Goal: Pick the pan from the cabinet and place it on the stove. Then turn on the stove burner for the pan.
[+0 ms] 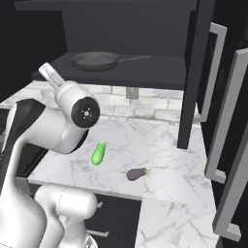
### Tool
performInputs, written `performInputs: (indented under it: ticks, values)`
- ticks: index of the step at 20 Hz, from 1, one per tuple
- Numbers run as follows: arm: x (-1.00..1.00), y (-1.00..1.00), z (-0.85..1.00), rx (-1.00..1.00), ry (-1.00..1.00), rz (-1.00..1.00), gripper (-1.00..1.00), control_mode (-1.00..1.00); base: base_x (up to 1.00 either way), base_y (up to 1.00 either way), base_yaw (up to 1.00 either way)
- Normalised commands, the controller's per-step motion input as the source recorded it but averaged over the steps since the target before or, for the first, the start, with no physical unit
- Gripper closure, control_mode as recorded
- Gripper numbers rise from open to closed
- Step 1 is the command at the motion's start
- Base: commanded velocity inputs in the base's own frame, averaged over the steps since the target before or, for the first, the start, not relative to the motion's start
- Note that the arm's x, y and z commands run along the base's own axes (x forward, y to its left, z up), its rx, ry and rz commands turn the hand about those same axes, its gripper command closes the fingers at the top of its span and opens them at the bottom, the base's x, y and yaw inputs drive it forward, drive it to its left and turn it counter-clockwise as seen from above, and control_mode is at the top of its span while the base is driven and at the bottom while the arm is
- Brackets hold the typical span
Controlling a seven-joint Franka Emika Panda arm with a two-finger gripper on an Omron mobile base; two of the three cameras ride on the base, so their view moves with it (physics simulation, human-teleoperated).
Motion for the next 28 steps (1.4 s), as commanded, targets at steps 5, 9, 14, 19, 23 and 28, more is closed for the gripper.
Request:
performInputs:
  ticks: [5,9,14,19,23,28]
  values:
    - [0.34,-0.53,0.16,0.0,0.0,-0.12,-1.0,-1.0,0.0,0.0,0.0]
    - [0.51,-0.48,0.17,0.0,0.0,-0.12,-1.0,-1.0,0.0,0.0,0.0]
    - [0.52,-0.41,0.08,0.0,0.0,-0.11,-1.0,-1.0,0.0,0.0,0.0]
    - [0.53,-0.3,0.0,0.0,0.0,-0.11,-1.0,-1.0,0.0,0.0,0.0]
    - [0.6,-0.22,0.0,0.0,0.0,-0.08,-1.0,-1.0,0.0,0.0,0.0]
    - [0.61,-0.13,0.0,0.0,0.01,-0.06,-1.0,-1.0,0.0,0.0,0.0]
